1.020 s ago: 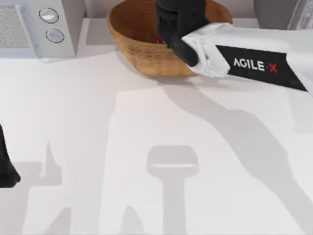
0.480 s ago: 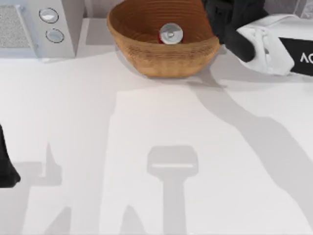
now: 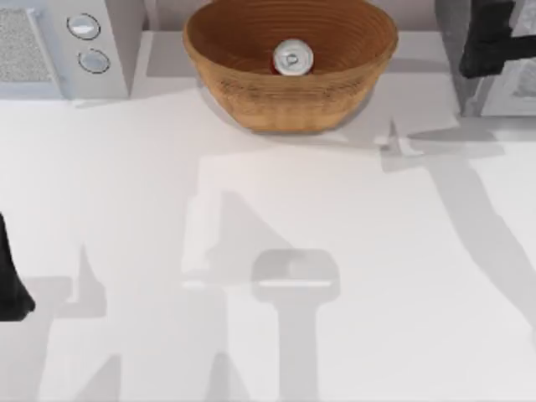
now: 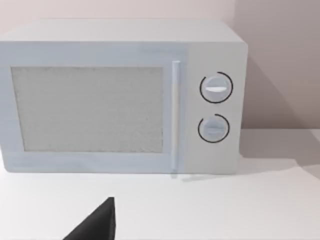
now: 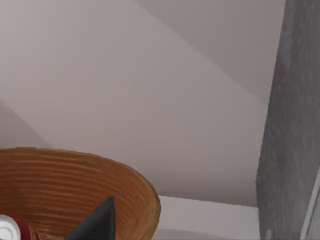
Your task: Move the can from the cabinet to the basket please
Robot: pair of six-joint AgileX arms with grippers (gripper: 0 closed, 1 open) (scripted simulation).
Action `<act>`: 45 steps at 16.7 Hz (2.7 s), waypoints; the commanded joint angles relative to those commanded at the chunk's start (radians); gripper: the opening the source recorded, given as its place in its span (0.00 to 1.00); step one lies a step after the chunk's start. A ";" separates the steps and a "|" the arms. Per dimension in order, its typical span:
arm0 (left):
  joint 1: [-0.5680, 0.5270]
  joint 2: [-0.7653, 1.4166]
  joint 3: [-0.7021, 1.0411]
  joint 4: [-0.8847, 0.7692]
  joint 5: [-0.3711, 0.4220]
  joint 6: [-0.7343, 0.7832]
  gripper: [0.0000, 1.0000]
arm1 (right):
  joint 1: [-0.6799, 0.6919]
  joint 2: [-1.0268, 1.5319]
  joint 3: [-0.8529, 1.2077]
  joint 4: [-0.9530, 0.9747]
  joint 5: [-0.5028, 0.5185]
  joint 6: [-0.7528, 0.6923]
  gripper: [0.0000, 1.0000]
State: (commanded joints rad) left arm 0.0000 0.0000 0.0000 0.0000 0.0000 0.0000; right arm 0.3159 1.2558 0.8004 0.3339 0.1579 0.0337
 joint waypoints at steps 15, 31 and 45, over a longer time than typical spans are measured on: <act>0.000 0.000 0.000 0.000 0.000 0.000 1.00 | -0.311 -1.237 -0.791 -0.327 -0.159 -0.032 1.00; 0.000 0.000 0.000 0.000 0.000 0.000 1.00 | -0.596 -0.830 -0.674 0.042 -0.539 -0.023 1.00; 0.000 0.000 0.000 0.000 0.000 0.000 1.00 | -1.300 0.208 -0.461 0.792 -1.072 -0.004 1.00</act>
State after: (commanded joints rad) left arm 0.0000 0.0000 0.0000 0.0000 0.0000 0.0000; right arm -0.9842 1.4635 0.3398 1.1261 -0.9139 0.0301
